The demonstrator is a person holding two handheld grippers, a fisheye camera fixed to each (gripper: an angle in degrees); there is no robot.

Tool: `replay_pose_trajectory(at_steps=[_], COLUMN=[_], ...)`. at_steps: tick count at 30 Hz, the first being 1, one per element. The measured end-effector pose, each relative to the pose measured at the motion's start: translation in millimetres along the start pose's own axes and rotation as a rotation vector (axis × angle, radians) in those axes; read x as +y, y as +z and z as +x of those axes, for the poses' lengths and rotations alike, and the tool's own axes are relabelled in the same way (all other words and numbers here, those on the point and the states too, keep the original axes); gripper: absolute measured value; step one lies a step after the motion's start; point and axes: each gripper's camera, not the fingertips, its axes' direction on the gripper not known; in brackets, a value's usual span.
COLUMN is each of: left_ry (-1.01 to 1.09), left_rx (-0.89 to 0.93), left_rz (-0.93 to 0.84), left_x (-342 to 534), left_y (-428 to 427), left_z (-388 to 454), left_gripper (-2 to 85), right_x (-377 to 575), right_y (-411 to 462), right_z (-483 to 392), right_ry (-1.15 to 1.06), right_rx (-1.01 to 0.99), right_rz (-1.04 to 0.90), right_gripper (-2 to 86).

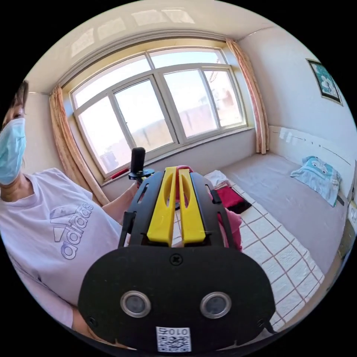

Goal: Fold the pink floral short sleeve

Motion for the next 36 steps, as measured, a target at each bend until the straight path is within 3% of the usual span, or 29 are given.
replay_pose_trajectory(at_steps=[7,13,18,21,23,29,33,36], left_ry=[0.245,0.222,0.286,0.342,0.357,0.222,0.225,0.288], left_rx=[0.026,0.091,0.242,0.492,0.708,0.830,0.806,0.580], left_rz=[0.014,-0.014,-0.145,-0.220,-0.208,-0.089,-0.123,-0.194], left_x=[-22,-10,2,18,31,63,63,63], left_y=[7,44,110,150,162,155,153,147], left_z=[26,6,1,13,18,-1,6,20], left_gripper=[16.2,17.4,18.1,17.0,14.9,11.0,7.3,1.9], right_x=[0,19,29,30,31,36,26,19], right_y=[-82,-142,-162,-167,-171,-180,-173,-168], right_z=[-65,-100,-111,-118,-118,-106,-104,-108], right_ry=[-0.322,-0.386,-0.378,-0.364,-0.332,-0.209,-0.211,-0.246], right_rx=[-0.150,-0.108,-0.129,-0.067,-0.025,0.007,-0.022,-0.004], right_rz=[0.114,0.194,0.241,0.220,0.204,0.258,0.282,0.256], right_gripper=[2.4,2.1,1.9,1.9,1.8,1.7,1.7,1.7])
